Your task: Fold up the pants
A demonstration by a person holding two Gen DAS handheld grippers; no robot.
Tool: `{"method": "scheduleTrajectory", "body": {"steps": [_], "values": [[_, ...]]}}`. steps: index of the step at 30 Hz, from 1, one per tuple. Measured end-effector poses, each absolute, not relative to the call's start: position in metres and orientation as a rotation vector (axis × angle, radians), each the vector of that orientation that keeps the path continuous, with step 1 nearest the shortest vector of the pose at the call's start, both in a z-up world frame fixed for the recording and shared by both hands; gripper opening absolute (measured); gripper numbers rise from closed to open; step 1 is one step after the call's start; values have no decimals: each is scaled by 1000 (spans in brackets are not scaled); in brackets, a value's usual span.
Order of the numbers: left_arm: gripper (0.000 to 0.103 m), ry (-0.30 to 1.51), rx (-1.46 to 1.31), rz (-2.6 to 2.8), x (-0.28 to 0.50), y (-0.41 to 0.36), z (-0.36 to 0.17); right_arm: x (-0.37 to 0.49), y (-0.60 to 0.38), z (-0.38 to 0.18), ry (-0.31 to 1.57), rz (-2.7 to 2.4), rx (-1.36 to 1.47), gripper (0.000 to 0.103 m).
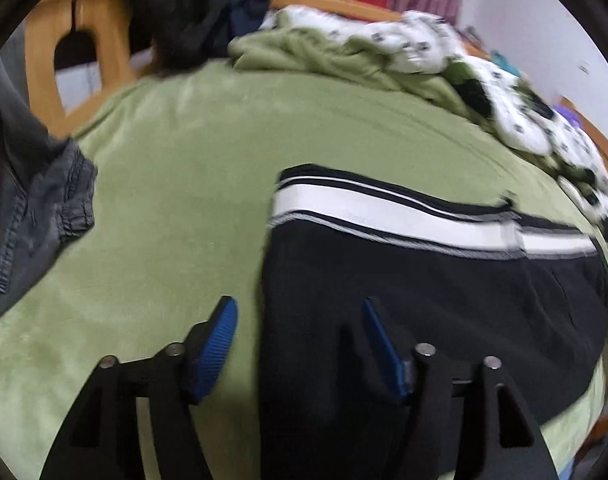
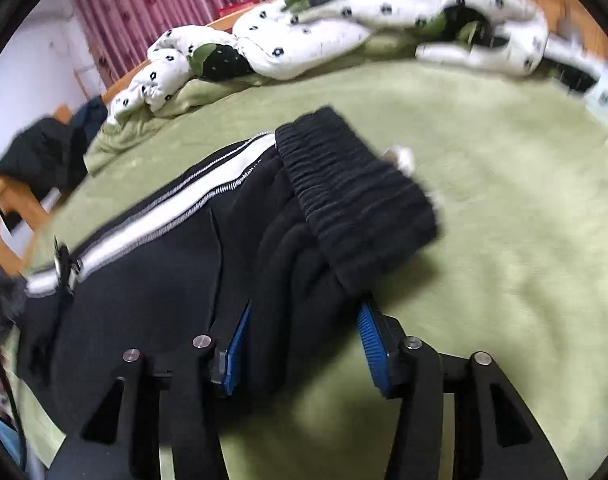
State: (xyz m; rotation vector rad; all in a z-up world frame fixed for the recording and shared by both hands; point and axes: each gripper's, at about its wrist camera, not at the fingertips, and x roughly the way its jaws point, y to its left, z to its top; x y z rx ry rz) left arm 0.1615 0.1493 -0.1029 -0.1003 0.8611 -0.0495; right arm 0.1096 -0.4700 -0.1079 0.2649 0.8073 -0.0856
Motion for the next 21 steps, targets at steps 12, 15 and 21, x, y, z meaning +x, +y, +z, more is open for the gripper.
{"method": "scheduleTrajectory", "body": {"steps": [12,15,21], "values": [[72,903,-402,-94,108,173,-148,110,-336,-58,749,137,234,49],[72,875,-351,-69,92,176,-150,127,-274,-67,770,228,239,50],[72,845,-388,-92,66,180,-148,156,-175,-113,909,368,275,50]]}}
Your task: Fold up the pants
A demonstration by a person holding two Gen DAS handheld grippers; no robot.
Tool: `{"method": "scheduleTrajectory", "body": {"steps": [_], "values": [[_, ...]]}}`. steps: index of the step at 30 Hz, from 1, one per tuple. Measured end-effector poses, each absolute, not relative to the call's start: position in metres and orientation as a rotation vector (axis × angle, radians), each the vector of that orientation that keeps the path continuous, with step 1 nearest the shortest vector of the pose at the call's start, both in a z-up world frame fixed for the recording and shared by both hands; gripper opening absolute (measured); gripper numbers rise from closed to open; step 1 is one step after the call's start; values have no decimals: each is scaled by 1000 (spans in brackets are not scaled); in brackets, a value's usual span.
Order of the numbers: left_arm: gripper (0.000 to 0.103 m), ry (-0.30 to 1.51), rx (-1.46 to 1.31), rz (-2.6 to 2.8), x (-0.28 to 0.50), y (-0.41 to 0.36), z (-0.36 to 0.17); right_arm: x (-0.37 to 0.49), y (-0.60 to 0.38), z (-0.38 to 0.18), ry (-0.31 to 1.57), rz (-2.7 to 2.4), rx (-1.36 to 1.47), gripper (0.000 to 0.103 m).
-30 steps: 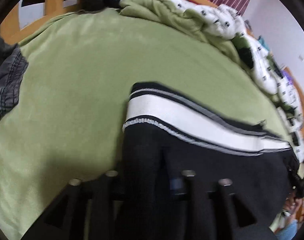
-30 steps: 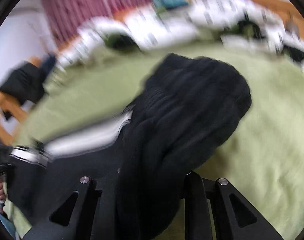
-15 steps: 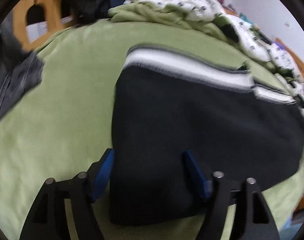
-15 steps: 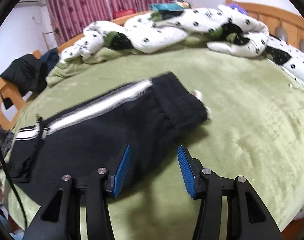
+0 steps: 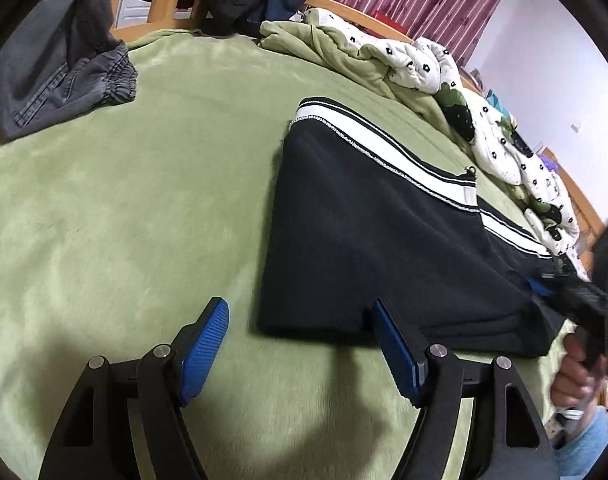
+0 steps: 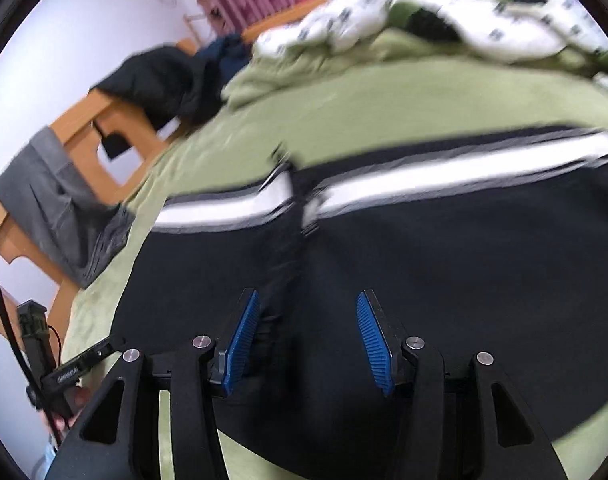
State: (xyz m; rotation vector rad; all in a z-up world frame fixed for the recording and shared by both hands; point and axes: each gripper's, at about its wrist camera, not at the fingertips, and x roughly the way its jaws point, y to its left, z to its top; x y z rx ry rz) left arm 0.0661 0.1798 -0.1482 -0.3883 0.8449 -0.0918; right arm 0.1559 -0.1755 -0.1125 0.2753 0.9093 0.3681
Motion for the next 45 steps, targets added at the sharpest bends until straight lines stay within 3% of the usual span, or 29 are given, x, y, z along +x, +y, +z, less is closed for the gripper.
{"method": "scheduleTrajectory", "body": {"steps": [5,6,7,10,14,16,19,24,26,34,41,43,45], "values": [[72,841,-410,-125,48,190,-149,165,-140,-137,952,307,197,51],[72,838,-407,-128,45,192,-149,165,-134,-137,955,296,171,46],[72,835,-406,-129,43,195,-149,164,-131,-135,958,298,151,26],[72,826,-405,-134,37,199,-148,152,-141,-115,873,332,200,15],[72,789,-400,-139,36,202,-141,145,-152,-117,877,328,255,17],[72,779,-420,-141,44,201,-136,150,-142,-138,955,295,198,26],[72,758,-458,-160,56,199,-130,140,-135,-130,919,285,168,29],[72,792,-493,-149,78,191,-137,122,-158,-127,898,319,322,34],[72,859,-519,-162,84,188,-155,121,-158,-141,926,345,344,35],[73,780,-583,-224,57,195,-163,109,-154,-122,900,354,252,35],[71,832,-660,-179,84,195,-166,84,-198,-108,847,315,279,42],[62,847,-621,-140,90,187,-165,78,-213,-106,835,292,280,42],[41,860,-608,-65,94,181,-162,74,-228,-105,829,280,285,42]]}}
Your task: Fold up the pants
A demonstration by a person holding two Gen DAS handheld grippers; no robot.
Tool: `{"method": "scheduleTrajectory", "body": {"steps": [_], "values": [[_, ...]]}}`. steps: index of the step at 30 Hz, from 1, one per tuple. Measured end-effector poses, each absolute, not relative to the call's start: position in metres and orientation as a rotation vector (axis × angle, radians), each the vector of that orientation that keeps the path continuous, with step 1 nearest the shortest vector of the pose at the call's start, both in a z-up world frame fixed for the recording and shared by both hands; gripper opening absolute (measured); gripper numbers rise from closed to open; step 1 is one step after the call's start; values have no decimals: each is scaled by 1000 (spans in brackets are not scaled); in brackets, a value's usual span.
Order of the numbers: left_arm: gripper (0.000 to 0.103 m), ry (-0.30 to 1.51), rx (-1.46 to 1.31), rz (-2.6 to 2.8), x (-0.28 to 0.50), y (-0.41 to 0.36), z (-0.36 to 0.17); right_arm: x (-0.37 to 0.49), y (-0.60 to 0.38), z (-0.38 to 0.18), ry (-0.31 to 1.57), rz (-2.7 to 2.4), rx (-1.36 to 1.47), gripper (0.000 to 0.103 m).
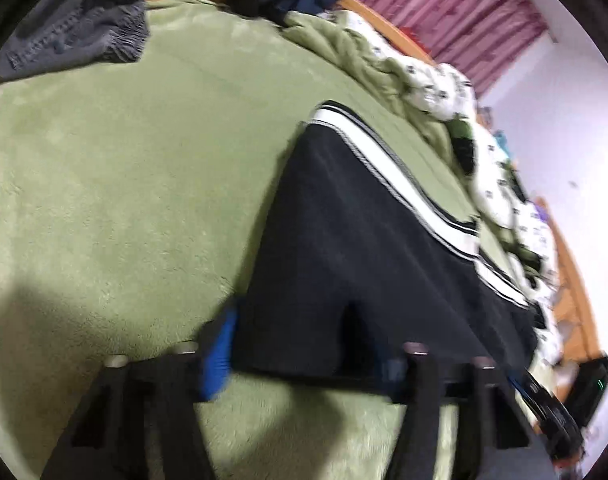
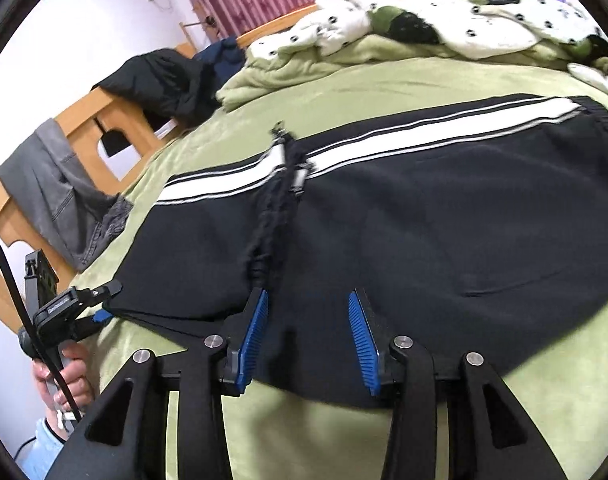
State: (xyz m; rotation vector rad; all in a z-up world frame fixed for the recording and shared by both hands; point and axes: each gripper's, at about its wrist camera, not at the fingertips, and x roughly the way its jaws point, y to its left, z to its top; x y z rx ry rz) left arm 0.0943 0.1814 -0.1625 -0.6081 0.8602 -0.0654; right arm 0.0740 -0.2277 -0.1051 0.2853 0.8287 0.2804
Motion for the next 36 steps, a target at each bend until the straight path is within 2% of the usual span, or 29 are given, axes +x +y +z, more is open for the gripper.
{"method": "scheduleTrajectory", "body": {"steps": [3,7,10,14,17,21,25,28,29,30,31,33,36], "values": [[19,853,-581,-11,96,169,-141,66,-245,-105,820,228,249,42],[14,714,-251,-29,86,97,-73,50,-280,-100,783,200,237,42],[14,663,-132,-129,88,31,-33,43,-306,-97,764,180,276,42],[13,659,-61,-291,99,-56,-10,33,-342,-90,728,128,340,42],[12,685,9,-428,104,-128,-14,24,-364,-84,708,69,324,42],[12,789,30,-528,111,-190,-54,15,-390,-80,715,0,315,42],[13,949,-12,-579,121,-204,-85,14,-403,-76,733,-12,304,42],[33,926,-90,-695,112,-181,-71,20,-400,-73,726,13,287,42],[47,880,-123,-737,99,-163,-58,25,-395,-73,722,30,287,43],[67,829,-129,-729,89,-146,-48,33,-388,-73,719,54,292,45],[73,789,-122,-706,84,-142,-42,38,-383,-74,718,73,299,45],[75,694,-100,-606,63,-102,-31,54,-369,-78,718,125,329,46],[76,731,-82,-466,56,-63,-44,80,-347,-90,740,188,390,51]]}}
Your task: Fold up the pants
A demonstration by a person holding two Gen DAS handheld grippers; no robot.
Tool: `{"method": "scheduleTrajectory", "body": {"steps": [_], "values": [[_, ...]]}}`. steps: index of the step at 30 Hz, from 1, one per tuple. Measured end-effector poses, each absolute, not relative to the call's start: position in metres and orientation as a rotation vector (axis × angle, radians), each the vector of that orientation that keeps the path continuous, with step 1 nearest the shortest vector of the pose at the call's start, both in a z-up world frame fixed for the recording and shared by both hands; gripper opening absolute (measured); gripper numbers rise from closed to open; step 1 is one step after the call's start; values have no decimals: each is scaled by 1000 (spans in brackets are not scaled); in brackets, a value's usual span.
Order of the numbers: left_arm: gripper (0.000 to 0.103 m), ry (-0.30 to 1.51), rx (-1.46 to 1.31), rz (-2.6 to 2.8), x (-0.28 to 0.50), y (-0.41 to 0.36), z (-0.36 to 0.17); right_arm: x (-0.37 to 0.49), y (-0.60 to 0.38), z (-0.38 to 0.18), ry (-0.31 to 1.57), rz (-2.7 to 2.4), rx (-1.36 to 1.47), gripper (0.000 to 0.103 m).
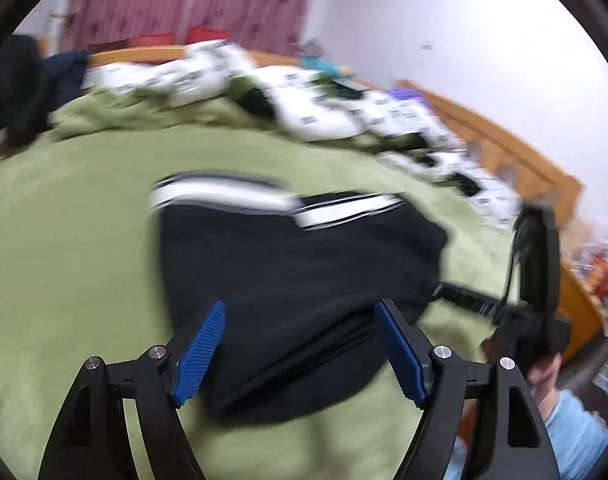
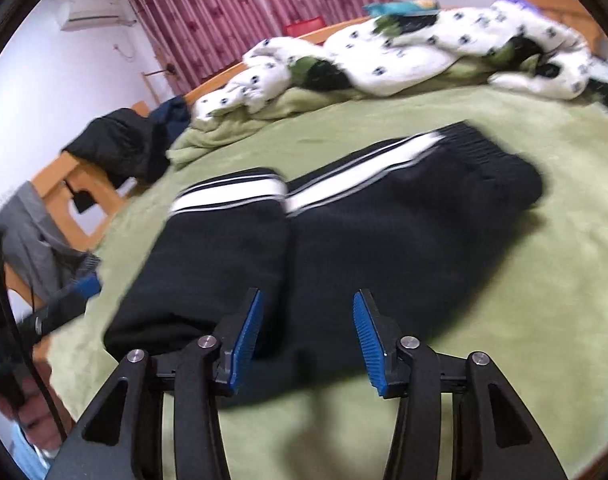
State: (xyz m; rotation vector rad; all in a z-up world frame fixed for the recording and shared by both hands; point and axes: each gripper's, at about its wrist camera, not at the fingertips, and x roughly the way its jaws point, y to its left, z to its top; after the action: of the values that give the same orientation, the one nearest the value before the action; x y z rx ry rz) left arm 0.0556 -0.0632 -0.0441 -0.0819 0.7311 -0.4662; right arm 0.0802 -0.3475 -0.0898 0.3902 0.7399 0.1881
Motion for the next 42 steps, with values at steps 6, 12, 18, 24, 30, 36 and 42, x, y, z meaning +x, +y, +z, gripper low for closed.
{"method": "scheduleTrajectory", "body": {"steps": [6,12,18,24,30,36,42], "values": [[75,935,-211,-467,60,-24,-113,124,-328,-132,861,233,541,52],[50,899,-283,-467,65,-49,-137,127,-321,-122,848,288,522,27],[22,866,-161,-368,60,-73,-136,115,-333,-83,697,276,465,16],[46,877,-18,-468,55,-98,-128,108,-372,-32,542,167,339,15],[50,862,91,-568,38,-125,-119,89,-459,-44,541,-52,292,15],[50,889,61,-581,45,-144,-119,77,-493,-101,647,-143,351,15],[20,905,94,-586,53,-148,-128,91,-483,-105,688,-183,311,15]]}}
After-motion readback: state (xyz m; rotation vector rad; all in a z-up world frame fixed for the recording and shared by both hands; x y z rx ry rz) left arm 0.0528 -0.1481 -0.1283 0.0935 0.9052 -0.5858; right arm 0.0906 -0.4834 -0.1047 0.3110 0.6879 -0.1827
